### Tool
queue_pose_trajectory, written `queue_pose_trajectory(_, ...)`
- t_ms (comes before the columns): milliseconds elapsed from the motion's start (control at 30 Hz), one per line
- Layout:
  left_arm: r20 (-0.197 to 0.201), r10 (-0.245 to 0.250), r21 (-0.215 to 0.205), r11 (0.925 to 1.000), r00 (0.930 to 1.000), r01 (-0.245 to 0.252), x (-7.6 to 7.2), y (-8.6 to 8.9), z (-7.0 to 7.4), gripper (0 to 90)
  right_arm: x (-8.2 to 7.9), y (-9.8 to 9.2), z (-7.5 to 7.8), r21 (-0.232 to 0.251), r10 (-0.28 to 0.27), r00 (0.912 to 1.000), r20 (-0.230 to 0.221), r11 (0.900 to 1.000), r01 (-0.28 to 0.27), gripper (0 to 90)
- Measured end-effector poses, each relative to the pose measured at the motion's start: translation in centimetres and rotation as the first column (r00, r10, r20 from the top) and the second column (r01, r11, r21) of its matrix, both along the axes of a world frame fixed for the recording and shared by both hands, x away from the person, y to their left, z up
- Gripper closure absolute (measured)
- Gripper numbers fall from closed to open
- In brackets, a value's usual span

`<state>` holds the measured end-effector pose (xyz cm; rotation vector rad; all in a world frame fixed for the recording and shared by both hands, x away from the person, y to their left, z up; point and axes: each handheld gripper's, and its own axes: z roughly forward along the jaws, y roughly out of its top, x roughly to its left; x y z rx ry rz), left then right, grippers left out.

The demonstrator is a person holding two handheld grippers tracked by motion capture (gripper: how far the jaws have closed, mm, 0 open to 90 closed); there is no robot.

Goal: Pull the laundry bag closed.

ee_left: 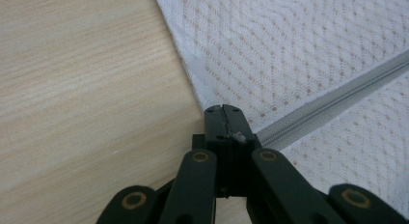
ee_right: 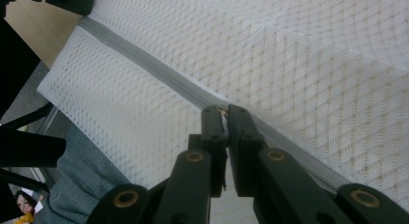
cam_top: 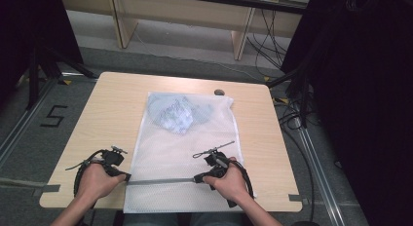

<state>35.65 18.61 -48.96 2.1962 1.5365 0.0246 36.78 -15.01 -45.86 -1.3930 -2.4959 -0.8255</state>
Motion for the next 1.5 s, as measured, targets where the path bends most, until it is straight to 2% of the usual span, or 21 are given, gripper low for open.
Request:
queue_pose_trajectory(133, 0.0, -0.001, 0.0, 1.0, 1.0, 0.001, 0.0, 0.0, 0.0, 90.0, 0.1, -0.3, 0.0, 0.0, 0.008, 1.0, 0.003, 1.0, -0.008, 87.0)
queue_pose_trajectory(200, 0.0, -0.001, 0.001, 1.0, 1.0, 0.001, 0.0, 0.0, 0.0, 90.0, 0.1, -0.3, 0.1, -0.009, -0.009, 0.9999, -0.013, 1.0, 0.009, 87.0)
queue_pose_trajectory(267, -0.001, 0.0, 0.0, 1.0, 1.0, 0.0, 0.0, 0.0, 0.0, 90.0, 0.2, -0.5, 0.1, 0.004, 0.006, 1.0, 0.006, 1.0, -0.006, 87.0)
queue_pose_trajectory(300, 0.0, 0.001, 0.001, 1.0, 1.0, -0.001, 0.0, 0.0, 0.0, 90.0, 0.1, -0.6, 0.3, 0.004, -0.006, 0.9999, -0.009, 1.0, 0.006, 87.0)
queue_pose_trajectory(333, 0.0, 0.001, 0.0, 1.0, 1.0, -0.001, 0.0, 0.0, 0.0, 90.0, 0.1, -0.7, 0.2, -0.001, -0.003, 1.0, 0.008, 1.0, 0.003, 87.0)
queue_pose_trajectory(400, 0.0, -0.001, 0.0, 1.0, 1.0, 0.001, 0.0, 0.0, 0.0, 90.0, 0.1, -0.8, 0.2, 0.002, -0.007, 0.9999, 0.01, 1.0, 0.007, 87.0)
queue_pose_trajectory(700, 0.0, 0.0, 0.0, 1.0, 1.0, 0.0, 0.0, 0.0, 0.0, 90.0, 0.1, -1.1, 0.3, -0.007, -0.016, 0.9998, -0.008, 1.0, 0.016, 87.0)
queue_pose_trajectory(800, 0.001, -0.001, 0.0, 1.0, 1.0, 0.001, 0.0, 0.0, 0.0, 90.0, 0.1, -1.3, 0.3, -0.002, -0.018, 0.9998, 0.005, 1.0, 0.018, 87.0)
queue_pose_trajectory(900, 0.0, -0.001, 0.0, 1.0, 1.0, 0.001, 0.0, 0.0, 0.0, 90.0, 0.1, -1.5, 0.4, -0.004, -0.025, 0.9996, -0.014, 1.0, 0.025, 87.0)
queue_pose_trajectory(933, 0.0, -0.002, -0.001, 1.0, 1.0, 0.002, 0.0, 0.0, 0.0, 90.0, 0.1, -1.6, 0.4, 0.008, -0.026, 0.9996, -0.013, 1.0, 0.026, 87.0)
queue_pose_trajectory(1000, 0.0, -0.001, 0.0, 1.0, 1.0, 0.001, 0.0, 0.0, 0.0, 90.0, 0.2, -1.7, 0.4, -0.001, -0.016, 0.9999, -0.002, 1.0, 0.016, 87.0)
queue_pose_trajectory(1133, 0.0, -0.001, 0.0, 1.0, 1.0, 0.001, 0.0, 0.0, 0.0, 90.0, 0.2, -2.0, 0.4, 0.008, -0.024, 0.9997, -0.01, 1.0, 0.024, 87.0)
queue_pose_trajectory(1233, -0.001, 0.001, 0.001, 1.0, 1.0, -0.001, 0.0, 0.0, 0.0, 90.0, 0.2, -2.2, 0.4, -0.01, -0.036, 0.9993, -0.013, 0.999, 0.036, 87.0)
queue_pose_trajectory(1267, -0.001, 0.0, 0.001, 1.0, 1.0, 0.0, 0.0, 0.0, 0.0, 90.0, 0.2, -2.2, 0.4, 0.01, -0.029, 0.9995, -0.011, 1.0, 0.029, 87.0)
queue_pose_trajectory(1500, 0.001, -0.001, -0.001, 1.0, 1.0, 0.001, 0.0, 0.0, 0.0, 90.0, 0.2, -2.5, 0.3, 0.007, -0.03, 0.9995, -0.012, 1.0, 0.03, 87.0)
